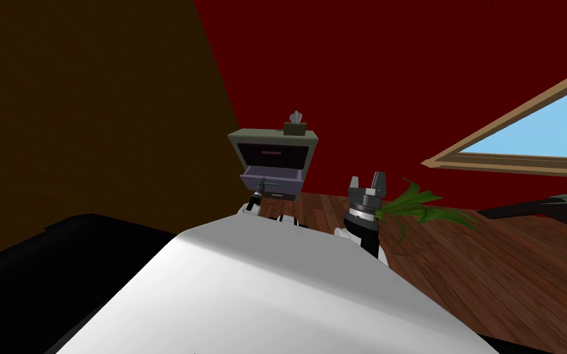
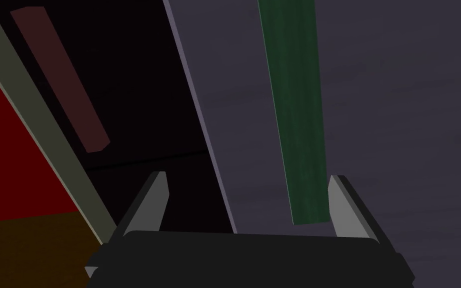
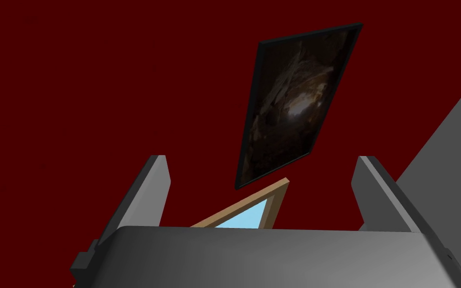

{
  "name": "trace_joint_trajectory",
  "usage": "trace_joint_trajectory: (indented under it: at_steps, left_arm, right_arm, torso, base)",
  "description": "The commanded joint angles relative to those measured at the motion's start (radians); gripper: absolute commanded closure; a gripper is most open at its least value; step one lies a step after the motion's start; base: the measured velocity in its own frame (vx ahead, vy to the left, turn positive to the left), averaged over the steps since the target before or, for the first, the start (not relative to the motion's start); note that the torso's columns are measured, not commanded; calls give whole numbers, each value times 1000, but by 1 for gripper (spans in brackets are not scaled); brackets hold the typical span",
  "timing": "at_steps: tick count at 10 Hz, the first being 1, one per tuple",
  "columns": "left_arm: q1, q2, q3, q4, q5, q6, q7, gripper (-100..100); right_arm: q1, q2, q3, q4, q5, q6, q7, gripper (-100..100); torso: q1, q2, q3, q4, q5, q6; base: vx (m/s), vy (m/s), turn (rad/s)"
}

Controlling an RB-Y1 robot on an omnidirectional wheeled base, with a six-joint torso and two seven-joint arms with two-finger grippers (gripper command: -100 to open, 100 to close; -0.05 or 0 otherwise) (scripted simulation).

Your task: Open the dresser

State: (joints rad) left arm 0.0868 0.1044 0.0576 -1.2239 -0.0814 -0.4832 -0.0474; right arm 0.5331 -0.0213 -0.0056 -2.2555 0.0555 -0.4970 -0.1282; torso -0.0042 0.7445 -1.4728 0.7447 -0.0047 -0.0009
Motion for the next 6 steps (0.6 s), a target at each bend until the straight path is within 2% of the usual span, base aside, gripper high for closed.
trace_joint_trajectory:
  at_steps: [1,6]
  left_arm:
    - [1,1,0,-1,0,9,2,0]
    - [6,0,-1,6,0,14,2,0]
  right_arm:
    - [0,0,0,0,0,0,0,0]
    - [0,0,0,0,0,0,0,0]
  torso:
    - [1,-1,0,-2,1,0]
    - [4,-6,-3,-6,4,1]
  base:
    - [0,0,0]
    - [0,0,0]
